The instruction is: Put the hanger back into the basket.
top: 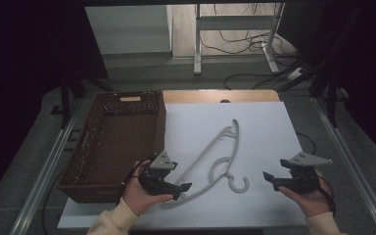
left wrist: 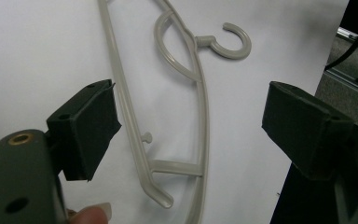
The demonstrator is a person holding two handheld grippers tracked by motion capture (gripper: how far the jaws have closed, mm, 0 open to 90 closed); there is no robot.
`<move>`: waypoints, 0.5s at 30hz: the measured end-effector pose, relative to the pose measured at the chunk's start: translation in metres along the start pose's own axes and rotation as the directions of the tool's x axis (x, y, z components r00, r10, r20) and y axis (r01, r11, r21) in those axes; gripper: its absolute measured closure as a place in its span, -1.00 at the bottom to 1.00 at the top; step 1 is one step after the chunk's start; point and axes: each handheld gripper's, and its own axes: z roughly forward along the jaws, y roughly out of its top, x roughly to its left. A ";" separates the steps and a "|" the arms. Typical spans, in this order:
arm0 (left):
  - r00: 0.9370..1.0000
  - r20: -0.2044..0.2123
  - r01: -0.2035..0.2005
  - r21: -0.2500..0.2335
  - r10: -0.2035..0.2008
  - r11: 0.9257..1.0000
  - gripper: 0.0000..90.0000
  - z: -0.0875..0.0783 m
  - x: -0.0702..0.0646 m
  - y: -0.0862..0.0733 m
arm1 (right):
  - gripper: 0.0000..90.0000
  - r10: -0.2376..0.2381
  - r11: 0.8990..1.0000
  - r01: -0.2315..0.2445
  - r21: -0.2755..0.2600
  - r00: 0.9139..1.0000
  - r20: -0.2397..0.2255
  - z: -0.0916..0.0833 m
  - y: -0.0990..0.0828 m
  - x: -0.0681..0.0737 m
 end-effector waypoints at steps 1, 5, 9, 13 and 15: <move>1.000 0.001 -0.003 0.004 0.003 1.000 -0.59 0.001 0.000 0.000 | -0.53 0.000 1.000 0.000 0.000 1.000 0.000 0.000 0.000 0.000; 1.000 0.007 0.000 0.004 0.000 1.000 -0.59 0.004 -0.001 0.002 | -0.53 0.000 1.000 0.000 0.001 1.000 0.000 0.000 0.000 0.000; 1.000 0.018 -0.008 0.014 0.008 1.000 -0.59 0.009 -0.002 0.004 | -0.53 0.000 1.000 0.000 0.005 1.000 0.002 0.001 0.000 0.000; 1.000 0.023 -0.010 0.015 0.010 1.000 -0.59 0.013 -0.004 0.006 | -0.53 0.000 1.000 0.000 0.004 1.000 0.002 0.000 0.000 0.000; 1.000 0.025 -0.011 0.018 0.011 1.000 -0.59 0.015 -0.005 0.007 | -0.53 0.000 1.000 0.000 0.005 1.000 0.002 0.000 0.000 0.000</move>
